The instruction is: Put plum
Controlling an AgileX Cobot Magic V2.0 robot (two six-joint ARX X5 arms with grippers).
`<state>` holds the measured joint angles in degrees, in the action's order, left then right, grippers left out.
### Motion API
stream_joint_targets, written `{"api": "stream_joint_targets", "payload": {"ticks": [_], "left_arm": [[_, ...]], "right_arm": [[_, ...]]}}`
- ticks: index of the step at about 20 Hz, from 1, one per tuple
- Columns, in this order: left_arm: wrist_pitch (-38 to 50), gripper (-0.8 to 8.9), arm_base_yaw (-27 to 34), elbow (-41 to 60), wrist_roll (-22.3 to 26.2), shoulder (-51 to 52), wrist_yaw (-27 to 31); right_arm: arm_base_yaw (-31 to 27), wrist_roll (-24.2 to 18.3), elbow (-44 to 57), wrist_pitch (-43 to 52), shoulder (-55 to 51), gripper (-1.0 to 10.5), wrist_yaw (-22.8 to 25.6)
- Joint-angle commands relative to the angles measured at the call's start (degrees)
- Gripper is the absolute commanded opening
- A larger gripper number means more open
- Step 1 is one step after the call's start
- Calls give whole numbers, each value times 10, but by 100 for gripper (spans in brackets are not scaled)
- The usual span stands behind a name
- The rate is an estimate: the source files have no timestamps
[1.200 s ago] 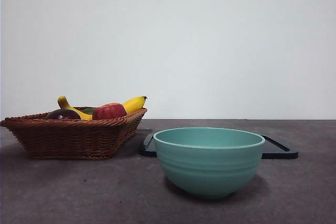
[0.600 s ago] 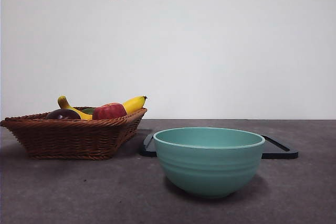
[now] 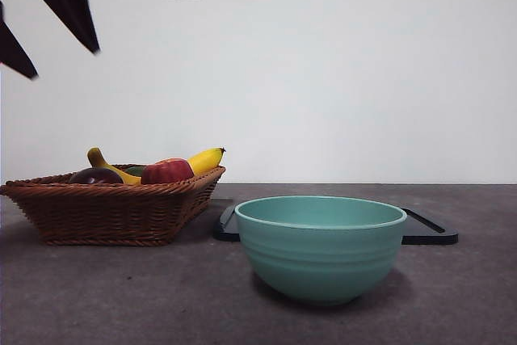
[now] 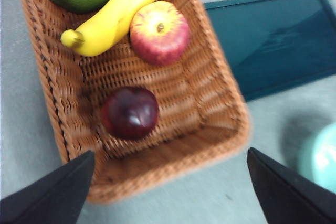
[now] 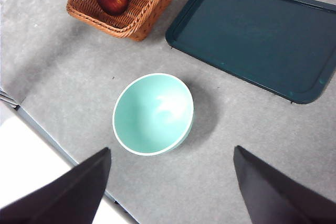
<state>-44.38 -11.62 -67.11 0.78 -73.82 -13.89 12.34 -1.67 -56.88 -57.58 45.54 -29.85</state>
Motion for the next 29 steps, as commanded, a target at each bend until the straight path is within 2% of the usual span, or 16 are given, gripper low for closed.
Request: {"api": "stream_joint_targets", "payload": {"ticks": [1, 10, 22, 26, 29], "left_arm": [[21, 459, -8, -13, 8, -44, 21], [95, 459, -24, -13, 30, -171, 54], [128, 458, -34, -13, 37, -254, 71], [129, 363, -35, -13, 37, -256, 75], [127, 235, -35, -13, 37, -256, 77]], "right_arm": [[2, 2, -12, 6, 4, 374, -2], [2, 2, -12, 8, 4, 374, -2], [2, 2, -12, 10, 4, 374, -2], [2, 1, -12, 10, 4, 374, -2], [2, 2, -12, 10, 4, 374, -2]]}}
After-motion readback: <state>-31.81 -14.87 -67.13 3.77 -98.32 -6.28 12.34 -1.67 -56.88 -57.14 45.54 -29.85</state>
